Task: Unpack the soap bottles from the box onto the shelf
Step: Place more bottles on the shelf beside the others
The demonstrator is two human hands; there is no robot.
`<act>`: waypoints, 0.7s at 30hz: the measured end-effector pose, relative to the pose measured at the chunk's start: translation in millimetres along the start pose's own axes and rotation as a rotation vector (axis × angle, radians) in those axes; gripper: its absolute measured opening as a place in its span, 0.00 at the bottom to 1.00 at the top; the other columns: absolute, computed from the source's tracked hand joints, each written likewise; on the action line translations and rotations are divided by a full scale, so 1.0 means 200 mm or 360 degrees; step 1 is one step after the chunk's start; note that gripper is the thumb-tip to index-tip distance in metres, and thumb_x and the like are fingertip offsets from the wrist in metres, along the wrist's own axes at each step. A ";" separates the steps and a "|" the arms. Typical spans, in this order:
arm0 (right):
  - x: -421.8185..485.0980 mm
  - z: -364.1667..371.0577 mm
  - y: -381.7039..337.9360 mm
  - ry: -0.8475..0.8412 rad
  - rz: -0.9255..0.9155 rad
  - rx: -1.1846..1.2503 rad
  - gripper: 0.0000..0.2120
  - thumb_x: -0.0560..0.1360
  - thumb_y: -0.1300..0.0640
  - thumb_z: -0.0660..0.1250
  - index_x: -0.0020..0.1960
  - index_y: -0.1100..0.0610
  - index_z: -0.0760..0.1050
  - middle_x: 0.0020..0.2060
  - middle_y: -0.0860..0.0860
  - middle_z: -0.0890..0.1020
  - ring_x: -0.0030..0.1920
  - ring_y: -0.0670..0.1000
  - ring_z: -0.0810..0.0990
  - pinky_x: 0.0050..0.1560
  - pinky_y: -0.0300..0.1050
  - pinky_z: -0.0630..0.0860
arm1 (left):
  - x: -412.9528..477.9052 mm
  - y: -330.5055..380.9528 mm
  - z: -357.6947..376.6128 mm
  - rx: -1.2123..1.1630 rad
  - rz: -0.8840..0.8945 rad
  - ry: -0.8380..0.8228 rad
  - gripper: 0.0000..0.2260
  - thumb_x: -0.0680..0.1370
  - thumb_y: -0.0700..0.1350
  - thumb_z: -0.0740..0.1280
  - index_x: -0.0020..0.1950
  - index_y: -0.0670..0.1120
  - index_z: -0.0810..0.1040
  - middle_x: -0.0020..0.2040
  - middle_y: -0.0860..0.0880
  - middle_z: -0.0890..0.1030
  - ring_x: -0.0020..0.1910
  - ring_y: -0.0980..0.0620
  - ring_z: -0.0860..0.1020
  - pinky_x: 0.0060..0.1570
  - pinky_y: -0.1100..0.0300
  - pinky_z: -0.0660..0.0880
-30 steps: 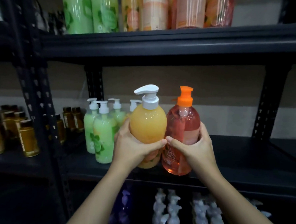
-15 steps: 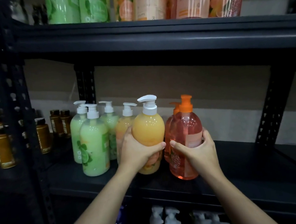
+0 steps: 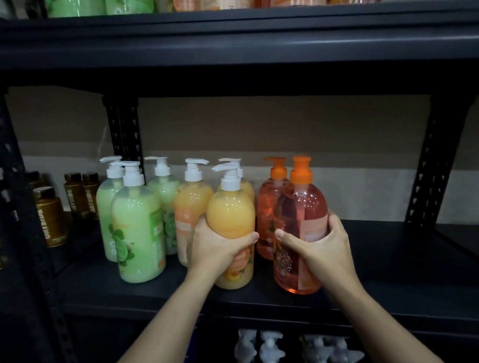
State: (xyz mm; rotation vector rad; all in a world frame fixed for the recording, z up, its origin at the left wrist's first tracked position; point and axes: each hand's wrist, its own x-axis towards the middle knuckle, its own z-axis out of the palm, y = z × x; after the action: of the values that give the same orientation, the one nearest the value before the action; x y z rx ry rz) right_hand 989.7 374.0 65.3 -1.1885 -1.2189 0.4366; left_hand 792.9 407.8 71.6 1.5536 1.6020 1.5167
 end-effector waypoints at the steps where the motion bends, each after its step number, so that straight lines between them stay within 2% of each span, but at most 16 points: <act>1: 0.00 0.00 0.01 -0.0002 0.0008 0.0000 0.42 0.52 0.36 0.83 0.62 0.43 0.72 0.57 0.44 0.80 0.55 0.44 0.81 0.56 0.51 0.80 | 0.00 0.00 0.00 -0.0003 -0.0011 -0.0014 0.44 0.48 0.68 0.79 0.60 0.54 0.73 0.52 0.55 0.80 0.52 0.50 0.79 0.54 0.48 0.79; 4: -0.01 -0.01 0.02 -0.0008 0.0020 0.0000 0.43 0.51 0.36 0.83 0.63 0.42 0.71 0.57 0.44 0.79 0.56 0.44 0.81 0.58 0.52 0.80 | -0.01 -0.01 0.01 -0.0001 -0.0022 -0.0020 0.41 0.52 0.66 0.80 0.60 0.54 0.72 0.51 0.56 0.79 0.52 0.51 0.78 0.54 0.50 0.78; 8: -0.02 -0.03 0.03 0.0006 0.0027 -0.0026 0.44 0.52 0.37 0.83 0.64 0.42 0.71 0.57 0.43 0.79 0.56 0.44 0.80 0.58 0.52 0.80 | -0.05 0.00 0.02 0.0039 -0.0069 0.0016 0.42 0.56 0.63 0.80 0.62 0.48 0.66 0.54 0.53 0.73 0.55 0.50 0.72 0.54 0.54 0.72; 10: -0.02 -0.04 0.03 0.0016 0.0024 -0.0052 0.43 0.51 0.35 0.82 0.63 0.40 0.71 0.57 0.43 0.79 0.57 0.44 0.80 0.58 0.52 0.79 | -0.07 -0.01 0.02 0.0064 -0.0088 0.0030 0.41 0.57 0.64 0.80 0.59 0.48 0.65 0.54 0.51 0.72 0.57 0.47 0.73 0.52 0.55 0.71; 12: -0.02 -0.05 0.03 0.0030 0.0032 -0.0068 0.42 0.51 0.35 0.82 0.62 0.40 0.71 0.57 0.43 0.79 0.57 0.44 0.80 0.58 0.52 0.79 | -0.07 -0.01 0.02 0.0080 -0.0103 0.0028 0.42 0.56 0.65 0.80 0.60 0.46 0.65 0.55 0.50 0.73 0.58 0.46 0.74 0.50 0.55 0.70; 14: -0.01 -0.07 0.03 0.0052 0.0031 -0.0084 0.41 0.52 0.36 0.82 0.61 0.42 0.72 0.56 0.44 0.80 0.55 0.45 0.80 0.57 0.53 0.80 | -0.08 -0.01 0.02 0.0066 -0.0111 0.0046 0.43 0.56 0.65 0.80 0.61 0.46 0.67 0.55 0.49 0.75 0.56 0.46 0.74 0.49 0.55 0.71; 17: 0.03 -0.10 -0.01 0.0100 0.0027 -0.0135 0.40 0.52 0.34 0.82 0.59 0.44 0.73 0.55 0.45 0.80 0.55 0.47 0.80 0.57 0.54 0.80 | -0.08 -0.02 0.00 0.0044 -0.0080 0.0064 0.38 0.57 0.62 0.81 0.56 0.46 0.68 0.49 0.52 0.74 0.49 0.49 0.73 0.46 0.56 0.70; 21: 0.16 -0.16 -0.08 0.0180 0.0003 -0.0138 0.43 0.53 0.37 0.82 0.63 0.47 0.71 0.55 0.46 0.80 0.56 0.49 0.79 0.58 0.54 0.79 | -0.08 -0.01 0.01 0.0022 -0.0083 0.0048 0.36 0.57 0.62 0.81 0.54 0.47 0.67 0.47 0.53 0.74 0.47 0.50 0.73 0.44 0.57 0.69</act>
State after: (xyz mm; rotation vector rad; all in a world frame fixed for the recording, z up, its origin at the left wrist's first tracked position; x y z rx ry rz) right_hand 1024.5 378.4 99.3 -1.2717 -1.1483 0.3162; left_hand 798.1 393.5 64.1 1.4912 1.6598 1.5113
